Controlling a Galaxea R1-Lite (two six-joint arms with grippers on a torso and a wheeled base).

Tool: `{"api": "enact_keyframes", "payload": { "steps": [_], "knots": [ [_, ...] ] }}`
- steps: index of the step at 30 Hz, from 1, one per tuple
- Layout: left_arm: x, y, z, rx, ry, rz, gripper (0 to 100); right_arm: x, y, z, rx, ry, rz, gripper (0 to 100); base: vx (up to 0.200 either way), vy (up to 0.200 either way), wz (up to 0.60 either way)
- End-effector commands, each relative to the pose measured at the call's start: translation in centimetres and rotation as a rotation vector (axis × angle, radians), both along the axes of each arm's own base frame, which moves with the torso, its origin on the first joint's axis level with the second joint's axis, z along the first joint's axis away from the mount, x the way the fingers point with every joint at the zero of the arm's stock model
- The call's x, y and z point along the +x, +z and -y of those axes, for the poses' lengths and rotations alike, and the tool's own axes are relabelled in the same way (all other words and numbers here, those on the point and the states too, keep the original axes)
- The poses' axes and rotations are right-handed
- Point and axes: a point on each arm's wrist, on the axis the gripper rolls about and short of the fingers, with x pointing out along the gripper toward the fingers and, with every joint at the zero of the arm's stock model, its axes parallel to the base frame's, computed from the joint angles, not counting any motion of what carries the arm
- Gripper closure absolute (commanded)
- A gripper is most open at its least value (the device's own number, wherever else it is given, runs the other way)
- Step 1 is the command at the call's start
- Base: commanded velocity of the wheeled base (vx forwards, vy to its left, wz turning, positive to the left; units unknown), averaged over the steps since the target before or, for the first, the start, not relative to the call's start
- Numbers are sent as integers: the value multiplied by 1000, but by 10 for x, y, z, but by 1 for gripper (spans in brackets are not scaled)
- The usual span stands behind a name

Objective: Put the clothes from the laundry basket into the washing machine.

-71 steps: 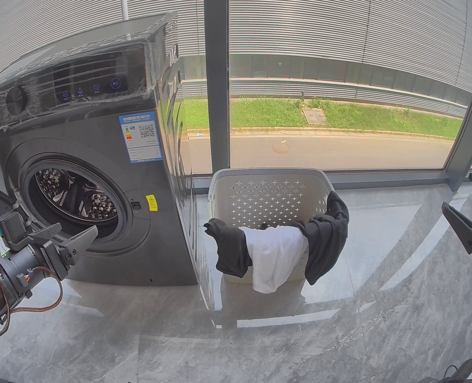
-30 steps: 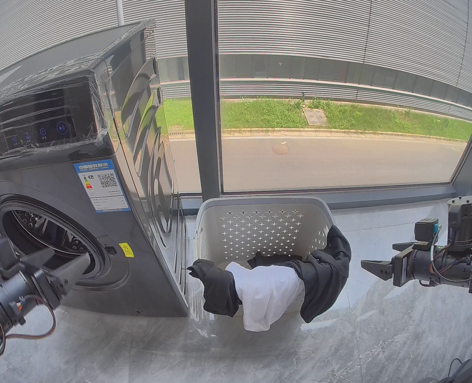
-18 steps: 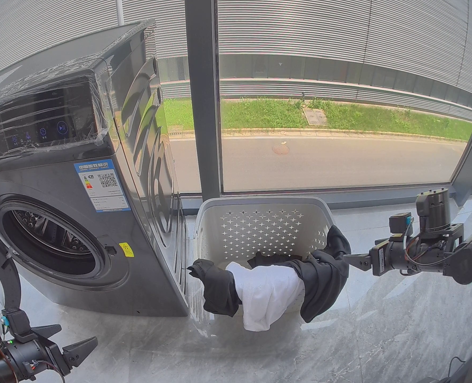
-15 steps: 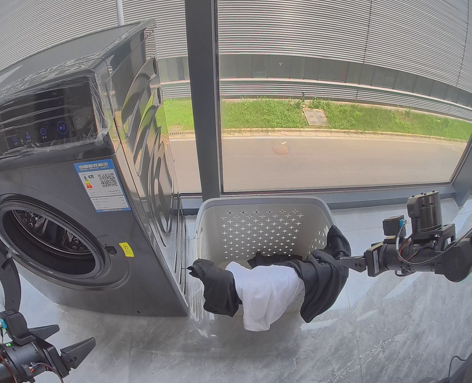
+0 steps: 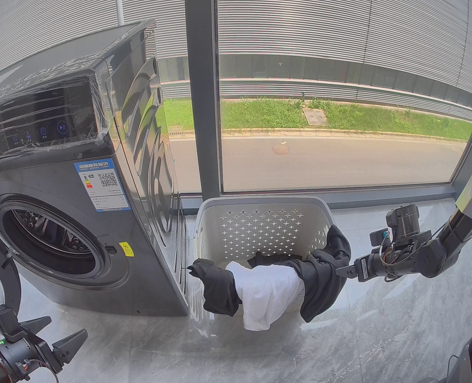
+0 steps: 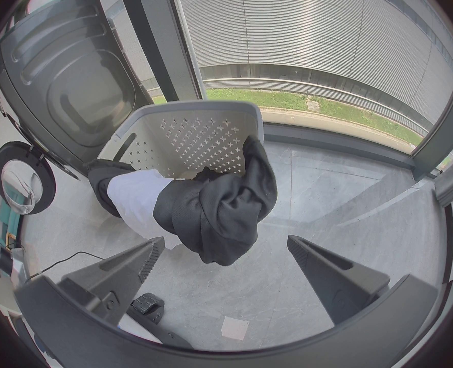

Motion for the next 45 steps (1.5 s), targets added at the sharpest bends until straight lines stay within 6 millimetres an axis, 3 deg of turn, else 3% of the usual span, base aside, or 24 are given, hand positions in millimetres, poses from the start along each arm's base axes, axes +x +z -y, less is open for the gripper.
{"api": "enact_keyframes", "payload": {
  "steps": [1, 21, 28, 29, 36, 41, 45],
  "knots": [
    [0, 1, 0, -1, 3, 6, 0, 5, -17, -2, -10, 14, -43, 0, 0, 0, 0],
    [6, 20, 0, -1, 12, 70, 0, 56, -59, -14, -8, 33, -44, 0, 0, 0, 0],
    [8, 25, 0, -2, 13, 82, 0, 57, -66, -14, -15, 33, -55, 0, 0, 0, 0],
    [8, 25, 0, -2, 13, 82, 0, 57, -66, -15, -15, 35, -55, 100, 0, 0, 0],
    [8, 25, 0, 0, 11, 83, 0, 54, -51, -19, -12, 43, -17, 100, 0, 0, 0],
    [8, 25, 0, 1, 2, 83, 0, 34, -25, -16, -10, 46, 7, 100, 0, 0, 0],
    [8, 25, 0, -1, -2, 83, 0, 5, 9, -12, -2, 52, 52, 100, 0, 0, 0]
  ]
}}
